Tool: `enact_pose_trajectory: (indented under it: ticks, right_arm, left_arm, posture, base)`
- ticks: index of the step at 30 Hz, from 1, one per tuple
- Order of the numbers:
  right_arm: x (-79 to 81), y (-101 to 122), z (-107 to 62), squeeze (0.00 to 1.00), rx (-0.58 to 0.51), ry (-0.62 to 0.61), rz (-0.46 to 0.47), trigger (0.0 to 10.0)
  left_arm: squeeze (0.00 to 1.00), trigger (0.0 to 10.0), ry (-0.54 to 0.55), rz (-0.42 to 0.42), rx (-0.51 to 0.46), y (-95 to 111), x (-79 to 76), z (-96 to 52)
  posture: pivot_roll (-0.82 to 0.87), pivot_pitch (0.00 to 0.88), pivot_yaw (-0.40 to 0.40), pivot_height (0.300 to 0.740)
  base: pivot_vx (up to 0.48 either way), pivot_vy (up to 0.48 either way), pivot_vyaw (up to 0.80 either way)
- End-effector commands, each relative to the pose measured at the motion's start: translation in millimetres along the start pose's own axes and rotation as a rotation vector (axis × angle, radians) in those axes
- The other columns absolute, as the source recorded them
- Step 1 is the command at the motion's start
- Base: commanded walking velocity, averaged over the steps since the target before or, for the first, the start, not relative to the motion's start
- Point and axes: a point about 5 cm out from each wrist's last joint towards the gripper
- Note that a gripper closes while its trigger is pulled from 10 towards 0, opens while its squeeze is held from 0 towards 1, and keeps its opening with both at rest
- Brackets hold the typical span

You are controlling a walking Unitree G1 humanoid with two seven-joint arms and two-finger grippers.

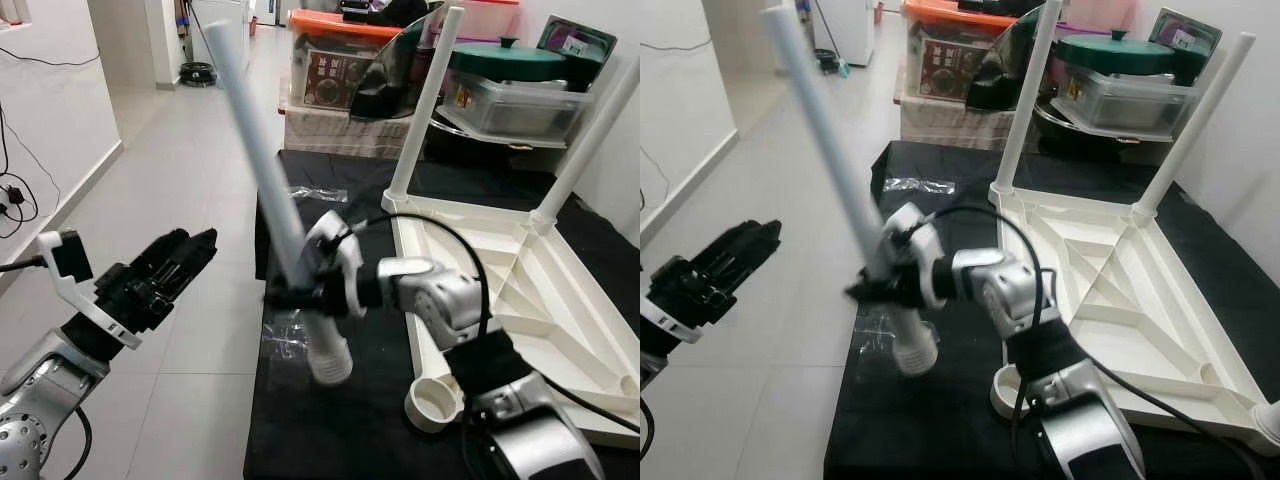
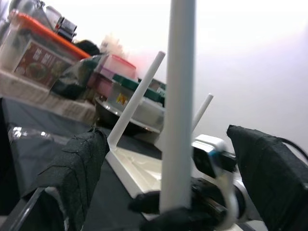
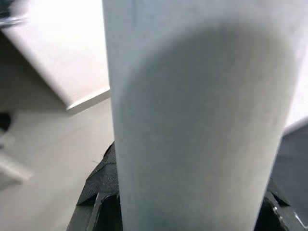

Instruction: Building children table

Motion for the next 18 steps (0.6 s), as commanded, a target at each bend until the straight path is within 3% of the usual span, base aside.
enact_pose_trajectory:
  ticks: [1, 2, 3, 5, 6, 10, 14, 15, 16, 17, 18]
  right_arm:
    - [-9.0, 9.4, -2.7, 0.0, -0.06, -0.082, -0.003, 0.0]
    - [-9.0, 9.4, -2.7, 0.0, -0.06, -0.082, -0.003, 0.0]
    - [-26.9, 19.4, -5.9, 0.0, -0.164, -0.291, -0.002, 0.0]
    - [-37.4, 24.5, -10.3, 0.0, -0.249, -0.452, -0.005, 0.0]
    - [-38.0, 25.5, -11.4, 0.0, -0.281, -0.479, -0.008, 0.0]
    - [-37.4, 24.6, -13.4, 0.0, -0.313, -0.524, -0.036, 0.0]
    - [-37.1, 23.3, -14.1, 0.0, -0.324, -0.544, -0.047, 0.0]
    - [-35.4, 21.0, -14.7, 0.0, -0.339, -0.559, -0.043, 8.7]
    - [-34.6, 19.7, -14.9, 0.0, -0.351, -0.569, -0.036, 8.7]
    - [-32.9, 19.3, -14.4, 0.0, -0.36, -0.57, -0.027, 10.0]
    - [-32.3, 19.2, -13.5, 0.0, -0.367, -0.575, -0.02, 10.0]
  left_arm:
    - [0.0, 10.0, 0.007, 0.002, -0.01, -1.2, -2.3, -1.7]
    - [0.0, 10.0, 0.007, 0.002, -0.01, -1.2, -2.3, -1.7]
    - [0.0, 10.0, 0.056, 0.058, 0.034, -11.6, -1.2, -3.1]
    - [0.0, 10.0, 0.135, 0.141, 0.11, -26.7, 4.2, -5.8]
    - [0.0, 10.0, 0.183, 0.175, 0.137, -33.1, 8.1, -7.0]
    - [0.0, 10.0, 0.268, 0.178, 0.152, -42.1, 15.0, -9.3]
    - [0.0, 10.0, 0.298, 0.18, 0.154, -45.3, 16.8, -10.4]
    - [0.0, 10.0, 0.32, 0.204, 0.181, -52.3, 17.6, -10.7]
    - [0.0, 10.0, 0.331, 0.226, 0.201, -57.1, 17.6, -10.8]
    - [0.0, 10.0, 0.344, 0.255, 0.234, -63.3, 17.7, -10.0]
    - [0.0, 10.0, 0.351, 0.275, 0.254, -67.3, 17.8, -9.5]
  posture:
    - [0.09, 0.0, -0.109, 0.74]
    - [0.09, 0.0, -0.109, 0.74]
    - [0.09, 0.0, -0.111, 0.74]
    - [0.09, 0.0, -0.112, 0.74]
    - [0.09, 0.0, -0.112, 0.74]
    - [0.09, 0.0, -0.111, 0.74]
    - [0.08, 0.0, -0.112, 0.74]
    - [0.08, 0.0, -0.112, 0.74]
    - [0.08, 0.0, -0.111, 0.74]
    - [0.08, 0.0, -0.109, 0.74]
    - [0.08, 0.0, -0.109, 0.74]
  base:
    - [0.0, 0.0, 0.0]
    - [0.0, 0.0, 0.0]
    - [0.0, 0.0, 0.0]
    - [0.0, 0.0, 0.0]
    - [0.0, 0.0, 0.0]
    - [0.0, 0.0, 0.0]
    - [0.0, 0.0, 0.0]
    - [0.0, 0.0, 0.0]
    - [0.0, 0.0, 0.0]
    - [0.0, -0.48, 0.0]
    - [0.0, -0.48, 0.0]
Point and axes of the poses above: a point about 5 cm out from each wrist's last joint towards the gripper, its own z axis pointing out of the wrist towards the gripper, its own y axis along the axis of the wrist's last joint, x = y × z, and after that the axes turned 4 degrees about -z, right-handed
